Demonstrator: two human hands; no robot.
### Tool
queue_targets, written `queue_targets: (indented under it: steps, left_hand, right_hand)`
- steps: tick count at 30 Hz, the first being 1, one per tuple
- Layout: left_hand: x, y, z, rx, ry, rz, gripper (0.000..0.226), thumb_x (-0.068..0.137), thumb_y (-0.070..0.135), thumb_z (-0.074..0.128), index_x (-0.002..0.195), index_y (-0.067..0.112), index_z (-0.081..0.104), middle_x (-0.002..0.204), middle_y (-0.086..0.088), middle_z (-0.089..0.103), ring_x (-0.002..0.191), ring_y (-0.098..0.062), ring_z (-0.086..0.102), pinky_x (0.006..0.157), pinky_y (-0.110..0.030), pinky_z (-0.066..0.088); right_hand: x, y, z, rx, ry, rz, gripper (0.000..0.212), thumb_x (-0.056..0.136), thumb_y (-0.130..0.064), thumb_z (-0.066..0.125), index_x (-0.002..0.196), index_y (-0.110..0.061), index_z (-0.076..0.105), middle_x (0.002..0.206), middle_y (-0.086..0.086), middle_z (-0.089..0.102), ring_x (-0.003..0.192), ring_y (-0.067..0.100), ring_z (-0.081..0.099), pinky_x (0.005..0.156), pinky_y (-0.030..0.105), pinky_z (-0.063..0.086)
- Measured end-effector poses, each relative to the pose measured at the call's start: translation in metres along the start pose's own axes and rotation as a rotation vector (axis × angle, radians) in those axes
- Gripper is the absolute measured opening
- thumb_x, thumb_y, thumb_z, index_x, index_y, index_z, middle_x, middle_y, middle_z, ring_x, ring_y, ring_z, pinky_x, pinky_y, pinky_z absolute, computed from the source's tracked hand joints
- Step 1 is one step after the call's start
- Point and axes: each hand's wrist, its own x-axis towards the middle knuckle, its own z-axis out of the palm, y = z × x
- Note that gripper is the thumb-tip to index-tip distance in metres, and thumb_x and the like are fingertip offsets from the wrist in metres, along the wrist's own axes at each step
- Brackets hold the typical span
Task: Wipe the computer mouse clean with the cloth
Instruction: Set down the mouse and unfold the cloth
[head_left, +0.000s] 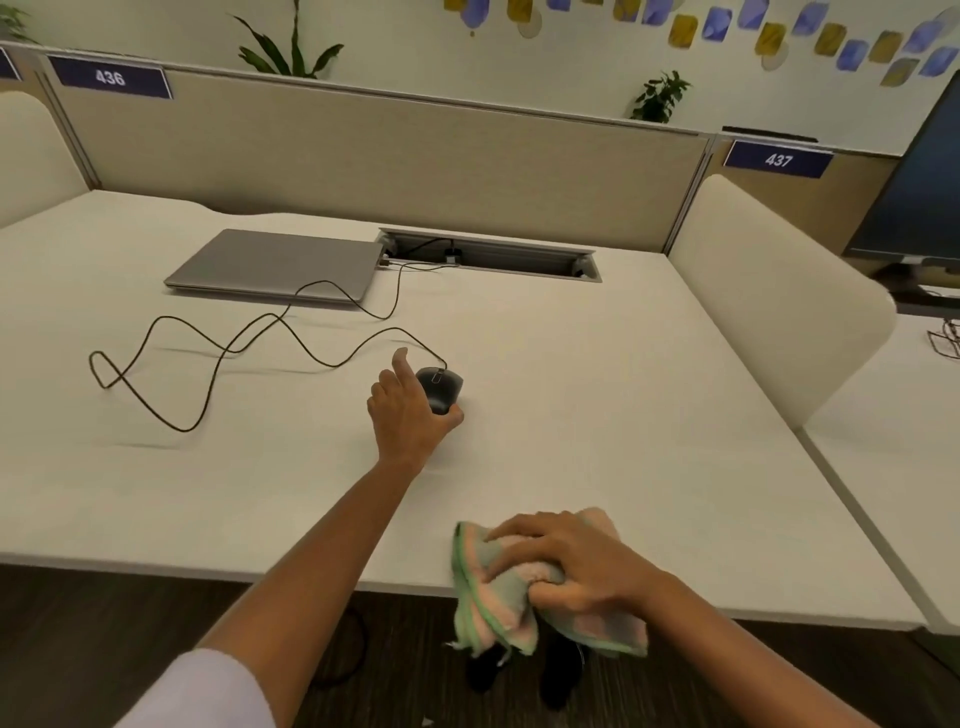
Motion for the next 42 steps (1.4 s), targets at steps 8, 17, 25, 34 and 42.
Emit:
queue_targets:
  steps: [8, 17, 25, 34, 42]
  left_hand:
    - [-0.006, 0.002, 0.006, -0.031, -0.004, -0.047, 0.092, 0.066, 0.035, 0.074, 0.137, 0.006, 0.021, 0.12, -0.021, 0.048, 0.109, -0.035, 0.046, 0.093, -0.041, 0.037]
    - [0.006, 0.009, 0.016, -0.086, 0.067, -0.079, 0.092, 0.066, 0.032, 0.076, 0.137, 0.004, 0.024, 0.119, -0.023, 0.05, 0.107, -0.038, 0.047, 0.092, -0.044, 0.037]
    - [0.041, 0.019, 0.048, -0.125, 0.042, -0.104, 0.095, 0.066, 0.033, 0.076, 0.138, 0.003, 0.022, 0.12, -0.023, 0.05, 0.107, -0.037, 0.049, 0.093, -0.044, 0.039]
    - [0.068, 0.015, 0.074, -0.132, 0.004, -0.102, 0.095, 0.063, 0.034, 0.077, 0.138, 0.004, 0.025, 0.115, -0.02, 0.055, 0.104, -0.036, 0.053, 0.088, -0.045, 0.041]
    - [0.076, 0.01, 0.077, -0.089, -0.008, -0.106, 0.101, 0.062, 0.048, 0.077, 0.137, 0.003, 0.027, 0.112, -0.025, 0.055, 0.098, -0.04, 0.054, 0.081, -0.046, 0.044]
  right_hand:
    - [-0.046, 0.045, -0.05, 0.445, 0.379, 0.35, 0.042, 0.065, -0.048, 0.046, 0.103, -0.044, 0.063, 0.115, -0.017, 0.061, 0.101, -0.005, 0.057, 0.082, 0.017, 0.043]
    - [0.004, 0.063, -0.079, 0.579, 0.745, 0.502, 0.04, 0.071, -0.031, 0.045, 0.106, -0.03, 0.064, 0.106, -0.002, 0.066, 0.095, 0.019, 0.061, 0.08, 0.031, 0.047]
    - [0.055, 0.081, -0.102, 0.696, 0.815, 0.671, 0.026, 0.075, -0.028, 0.049, 0.096, -0.032, 0.062, 0.1, 0.004, 0.068, 0.091, 0.023, 0.062, 0.085, 0.04, 0.049]
    - [0.113, 0.101, -0.123, 0.922, 0.888, 0.772, 0.013, 0.087, -0.011, 0.043, 0.08, -0.01, 0.054, 0.07, 0.007, 0.057, 0.06, 0.018, 0.05, 0.054, 0.027, 0.041]
    - [0.146, 0.105, -0.129, 0.952, 0.878, 0.759, 0.012, 0.087, -0.014, 0.045, 0.09, -0.009, 0.055, 0.076, 0.008, 0.057, 0.065, 0.019, 0.052, 0.059, 0.028, 0.042]
